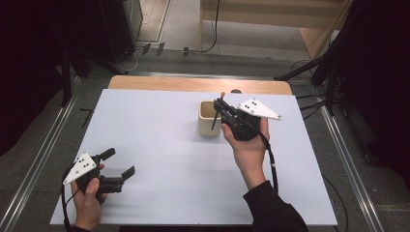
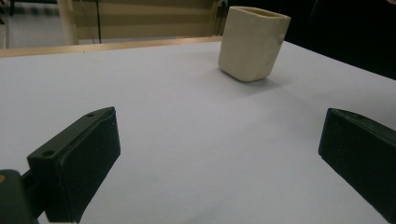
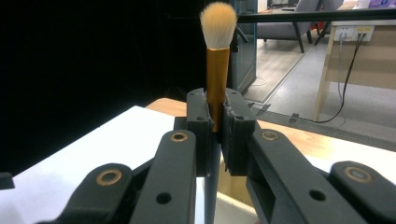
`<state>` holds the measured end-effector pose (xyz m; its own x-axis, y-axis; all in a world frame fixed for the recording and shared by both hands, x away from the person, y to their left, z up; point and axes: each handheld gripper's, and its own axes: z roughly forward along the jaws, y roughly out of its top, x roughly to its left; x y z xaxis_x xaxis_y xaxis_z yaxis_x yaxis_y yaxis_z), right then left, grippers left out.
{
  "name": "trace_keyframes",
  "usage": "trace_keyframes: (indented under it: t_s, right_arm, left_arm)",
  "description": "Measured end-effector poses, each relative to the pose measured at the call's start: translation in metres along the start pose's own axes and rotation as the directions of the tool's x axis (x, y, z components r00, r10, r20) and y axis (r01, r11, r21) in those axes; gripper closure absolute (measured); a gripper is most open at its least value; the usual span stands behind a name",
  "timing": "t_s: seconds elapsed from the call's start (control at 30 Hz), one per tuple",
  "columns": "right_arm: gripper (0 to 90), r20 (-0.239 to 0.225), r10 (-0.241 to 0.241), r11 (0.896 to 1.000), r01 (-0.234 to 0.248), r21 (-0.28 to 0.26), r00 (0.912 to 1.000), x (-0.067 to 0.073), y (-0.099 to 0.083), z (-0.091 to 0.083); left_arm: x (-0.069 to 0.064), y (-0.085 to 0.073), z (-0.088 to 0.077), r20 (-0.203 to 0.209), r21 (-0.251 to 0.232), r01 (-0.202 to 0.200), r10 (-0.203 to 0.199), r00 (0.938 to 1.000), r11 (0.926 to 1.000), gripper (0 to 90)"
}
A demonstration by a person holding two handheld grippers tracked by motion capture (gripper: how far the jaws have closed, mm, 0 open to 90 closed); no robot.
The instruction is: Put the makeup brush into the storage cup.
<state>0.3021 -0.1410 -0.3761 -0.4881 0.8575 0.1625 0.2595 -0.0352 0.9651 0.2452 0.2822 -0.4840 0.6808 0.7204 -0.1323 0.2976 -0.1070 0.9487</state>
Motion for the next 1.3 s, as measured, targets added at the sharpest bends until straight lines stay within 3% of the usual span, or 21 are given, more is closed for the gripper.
trace_keyframes:
  t_s: [0.83, 1.3]
  right_arm:
    - [84.9, 0.034, -0.040, 0.999, 0.041, -0.019, 0.9986, -0.010, 0.015, 0.016]
    - [84.9, 0.054, -0.068, 0.997, 0.069, -0.027, 0.9962, -0.020, 0.013, 0.027]
  left_arm:
    - [0.001, 0.000, -0.001, 0.002, -0.006, 0.001, -0.001, 1.0000, 1.0000, 0.0]
    - [0.001, 0.000, -0.001, 0.003, -0.004, 0.000, 0.000, 1.0000, 1.0000, 0.0]
